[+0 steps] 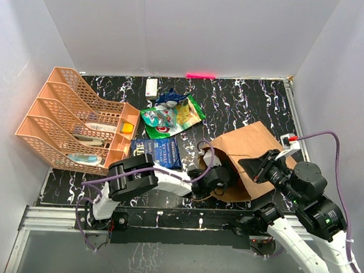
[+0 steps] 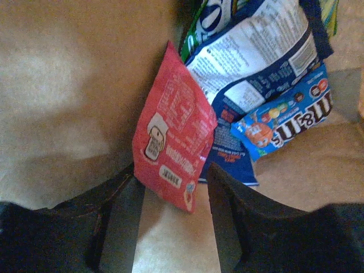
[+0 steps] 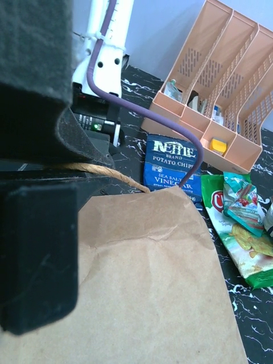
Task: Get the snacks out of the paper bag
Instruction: Take out the snack from the paper bag, then place the snack at the center of the board.
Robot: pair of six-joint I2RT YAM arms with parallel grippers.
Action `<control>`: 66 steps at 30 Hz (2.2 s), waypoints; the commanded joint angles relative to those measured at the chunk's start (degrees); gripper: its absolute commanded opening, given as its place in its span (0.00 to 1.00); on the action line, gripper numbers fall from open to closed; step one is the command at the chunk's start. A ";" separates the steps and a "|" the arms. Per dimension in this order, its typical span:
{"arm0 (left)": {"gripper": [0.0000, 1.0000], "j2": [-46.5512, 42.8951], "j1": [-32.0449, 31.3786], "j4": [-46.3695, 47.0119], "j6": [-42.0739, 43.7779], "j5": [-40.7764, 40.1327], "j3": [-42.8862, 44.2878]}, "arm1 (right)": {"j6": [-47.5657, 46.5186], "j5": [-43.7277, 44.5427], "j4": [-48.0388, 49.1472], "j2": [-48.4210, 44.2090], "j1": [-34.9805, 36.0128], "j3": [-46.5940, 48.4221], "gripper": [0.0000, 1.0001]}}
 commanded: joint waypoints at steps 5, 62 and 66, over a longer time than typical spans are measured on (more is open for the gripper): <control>0.34 2.89 2.67 3.54 -3.48 -0.34 3.65 | -0.04 -0.84 3.79 0.49 0.16 3.37 0.08; 0.00 -46.43 34.32 -46.24 42.45 26.21 -8.72 | -5.57 10.81 0.64 -2.81 0.16 1.84 0.08; 0.00 -41.76 44.95 -40.73 38.60 38.26 -10.08 | -5.57 10.57 0.75 -2.71 0.16 1.55 0.08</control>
